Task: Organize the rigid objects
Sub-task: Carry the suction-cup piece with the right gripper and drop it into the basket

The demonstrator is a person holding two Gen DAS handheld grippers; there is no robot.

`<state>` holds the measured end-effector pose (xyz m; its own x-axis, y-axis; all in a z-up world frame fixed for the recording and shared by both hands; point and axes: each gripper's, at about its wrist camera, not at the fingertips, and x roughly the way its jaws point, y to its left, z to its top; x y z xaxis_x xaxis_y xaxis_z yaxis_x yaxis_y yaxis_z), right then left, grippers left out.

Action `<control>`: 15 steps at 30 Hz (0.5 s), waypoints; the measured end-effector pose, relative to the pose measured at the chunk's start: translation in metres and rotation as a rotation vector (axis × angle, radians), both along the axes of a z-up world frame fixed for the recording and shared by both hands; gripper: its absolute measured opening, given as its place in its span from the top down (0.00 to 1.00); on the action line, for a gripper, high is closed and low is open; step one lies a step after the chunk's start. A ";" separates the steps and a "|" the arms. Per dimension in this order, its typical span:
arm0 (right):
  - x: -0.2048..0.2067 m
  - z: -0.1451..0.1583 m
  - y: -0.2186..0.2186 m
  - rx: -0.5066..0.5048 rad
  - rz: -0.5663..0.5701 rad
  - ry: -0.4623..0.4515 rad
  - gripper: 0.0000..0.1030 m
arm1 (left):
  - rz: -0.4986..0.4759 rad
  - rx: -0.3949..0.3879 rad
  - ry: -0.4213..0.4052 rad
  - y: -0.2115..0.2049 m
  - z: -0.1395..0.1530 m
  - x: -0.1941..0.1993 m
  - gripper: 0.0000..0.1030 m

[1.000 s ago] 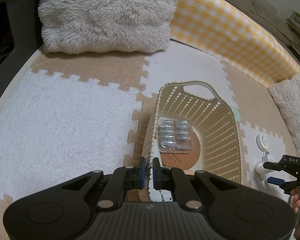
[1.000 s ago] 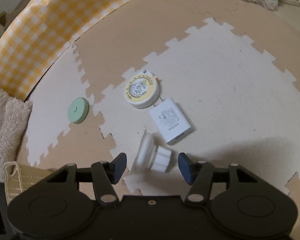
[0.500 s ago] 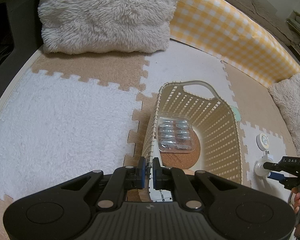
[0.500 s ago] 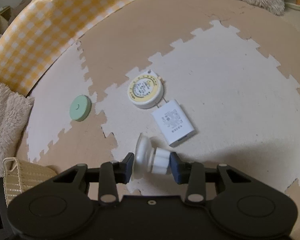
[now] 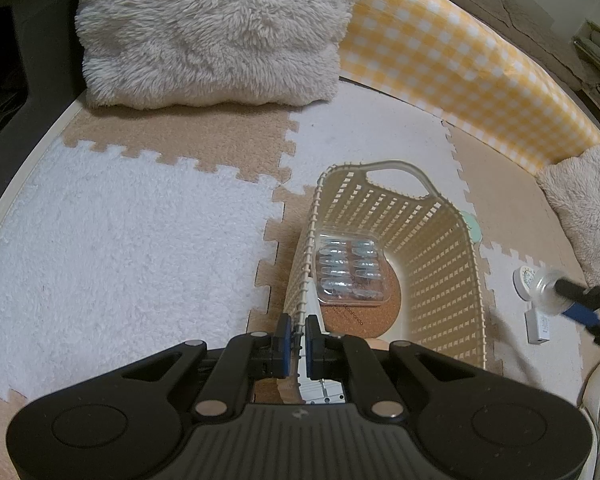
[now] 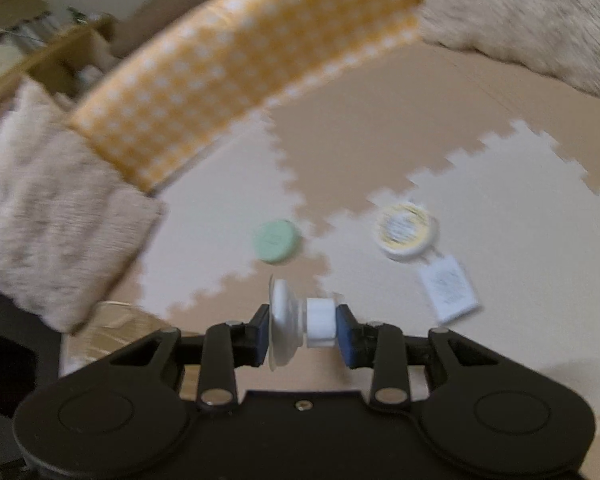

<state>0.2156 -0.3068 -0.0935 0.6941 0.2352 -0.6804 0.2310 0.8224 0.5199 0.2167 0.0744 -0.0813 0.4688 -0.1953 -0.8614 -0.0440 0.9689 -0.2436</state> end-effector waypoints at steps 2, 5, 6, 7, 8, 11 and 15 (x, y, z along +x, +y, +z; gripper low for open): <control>-0.003 0.011 0.008 0.006 0.034 -0.050 0.66 | -0.002 0.002 0.000 0.000 0.000 0.000 0.94; -0.006 0.025 0.023 0.019 0.095 -0.105 0.66 | -0.004 0.005 -0.001 0.000 0.000 0.000 0.94; -0.007 0.029 0.029 0.020 0.120 -0.121 0.66 | -0.004 0.006 -0.001 0.000 0.000 0.000 0.94; -0.008 0.033 0.035 0.021 0.145 -0.137 0.66 | -0.005 0.007 -0.001 0.000 0.000 0.000 0.94; -0.009 0.037 0.042 0.020 0.172 -0.151 0.66 | -0.005 0.007 -0.001 0.000 0.000 0.000 0.94; -0.012 0.047 0.063 0.012 0.259 -0.179 0.66 | -0.005 0.007 -0.001 -0.001 0.000 -0.001 0.94; -0.015 0.054 0.095 -0.045 0.379 -0.186 0.66 | -0.004 0.007 -0.001 -0.001 0.000 -0.001 0.94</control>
